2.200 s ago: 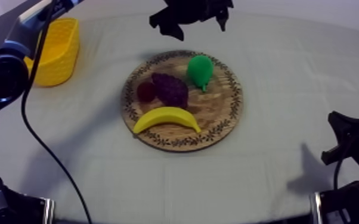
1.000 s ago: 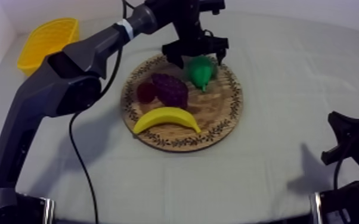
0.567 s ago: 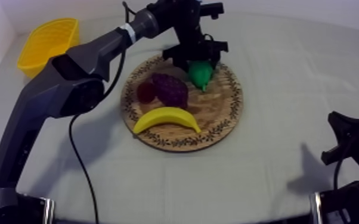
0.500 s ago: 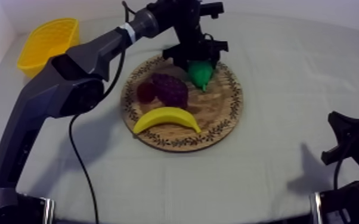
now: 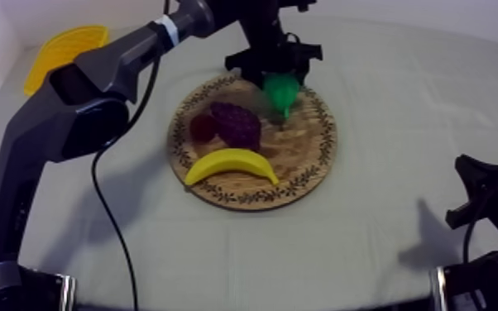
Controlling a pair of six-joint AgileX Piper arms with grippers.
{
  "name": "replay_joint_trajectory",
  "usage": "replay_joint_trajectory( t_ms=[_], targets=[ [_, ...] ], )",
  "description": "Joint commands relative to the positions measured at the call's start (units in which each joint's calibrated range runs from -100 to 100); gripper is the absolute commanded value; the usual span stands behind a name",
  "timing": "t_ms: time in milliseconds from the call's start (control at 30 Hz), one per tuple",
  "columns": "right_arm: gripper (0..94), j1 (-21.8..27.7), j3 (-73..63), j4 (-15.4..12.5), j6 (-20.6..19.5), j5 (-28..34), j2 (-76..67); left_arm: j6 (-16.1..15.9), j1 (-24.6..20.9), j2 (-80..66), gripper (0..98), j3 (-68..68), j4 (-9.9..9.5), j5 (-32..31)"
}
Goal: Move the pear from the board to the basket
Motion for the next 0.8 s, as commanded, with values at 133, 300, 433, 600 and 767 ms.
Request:
replay_joint_trajectory(
  t_ms=[133, 300, 433, 600, 767],
  targets=[
    [0.4, 0.00, -0.05, 0.01, 0.03, 0.02, -0.04, -0.03, 0.57, -11.77, 51.8, 7.25, -0.09, -0.03],
    [0.4, 0.00, -0.05, 0.01, 0.03, 0.02, -0.04, -0.02, 0.87, -20.00, 52.1, 13.20, -0.40, -0.03],
    [0.4, 0.00, -0.05, 0.01, 0.03, 0.02, -0.04, 0.10, 0.92, -25.84, 52.1, 17.60, -0.72, -0.03],
    [0.4, 0.00, -0.05, 0.01, 0.03, 0.02, -0.04, 0.14, 0.58, -31.68, 51.6, 22.09, -1.59, -0.03],
    [0.4, 0.00, -0.05, 0.01, 0.03, 0.02, -0.04, -0.05, -1.57, -36.49, 51.7, 26.80, -2.23, -0.03]
  ],
)
